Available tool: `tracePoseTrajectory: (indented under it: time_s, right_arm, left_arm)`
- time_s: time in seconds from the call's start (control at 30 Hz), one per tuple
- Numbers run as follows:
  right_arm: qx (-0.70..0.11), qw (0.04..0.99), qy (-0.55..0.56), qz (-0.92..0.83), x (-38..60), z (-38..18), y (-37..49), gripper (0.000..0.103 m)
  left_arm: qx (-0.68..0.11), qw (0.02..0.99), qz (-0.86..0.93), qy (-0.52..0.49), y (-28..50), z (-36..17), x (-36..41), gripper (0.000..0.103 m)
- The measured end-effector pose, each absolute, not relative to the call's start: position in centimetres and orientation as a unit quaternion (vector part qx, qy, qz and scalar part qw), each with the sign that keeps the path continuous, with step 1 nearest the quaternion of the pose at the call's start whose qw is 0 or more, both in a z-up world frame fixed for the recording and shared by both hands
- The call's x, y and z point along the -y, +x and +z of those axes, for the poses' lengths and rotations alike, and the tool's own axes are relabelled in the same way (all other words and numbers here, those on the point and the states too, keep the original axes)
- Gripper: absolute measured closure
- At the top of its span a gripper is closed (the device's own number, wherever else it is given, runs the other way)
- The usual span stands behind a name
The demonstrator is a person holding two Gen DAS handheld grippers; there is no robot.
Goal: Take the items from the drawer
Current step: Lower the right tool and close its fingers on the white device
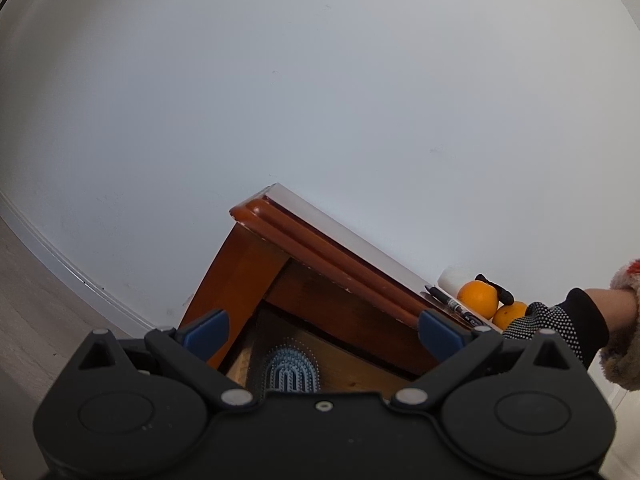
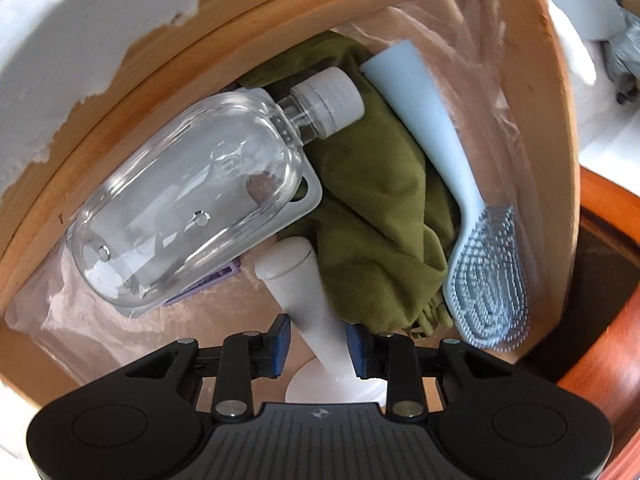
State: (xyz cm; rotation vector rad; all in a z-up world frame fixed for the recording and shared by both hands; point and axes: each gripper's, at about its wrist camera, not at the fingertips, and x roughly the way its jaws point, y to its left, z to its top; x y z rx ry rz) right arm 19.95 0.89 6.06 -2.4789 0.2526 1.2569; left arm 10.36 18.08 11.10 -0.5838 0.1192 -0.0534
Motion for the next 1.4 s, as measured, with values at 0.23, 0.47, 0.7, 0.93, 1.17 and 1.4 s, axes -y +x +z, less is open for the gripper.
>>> tracePoseTrajectory:
  time_s: [0.23,0.47,0.7,0.93,1.17,1.4]
  right_arm:
    - [-0.075,0.108,-0.888,0.44,-2.0,5.7,19.8,0.068]
    - [-0.071,0.089,-0.886,0.449,-3.2,5.5,20.2,0.064]
    - [-0.1,0.095,-0.88,0.454,-5.1,6.1,20.4,0.061]
    - [-0.162,0.137,-0.864,0.457,-7.2,6.8,21.0,0.062]
    - [-0.228,0.195,-0.841,0.45,-8.1,7.7,22.4,0.062]
    - [-0.29,0.236,-0.815,0.443,-8.5,8.6,23.7,0.062]
  left_arm:
    - [-0.052,0.949,-0.042,-0.307,10.3,10.8,-18.6,0.001]
    - [-0.053,0.945,-0.055,-0.319,10.5,10.6,-19.0,0.001]
    - [-0.052,0.945,-0.055,-0.32,10.8,10.5,-19.1,0.001]
    - [-0.051,0.945,-0.055,-0.317,10.8,10.4,-19.0,0.001]
    - [-0.05,0.946,-0.055,-0.316,10.8,10.3,-19.0,0.001]
    - [-0.051,0.947,-0.049,-0.312,10.6,10.4,-18.8,0.001]
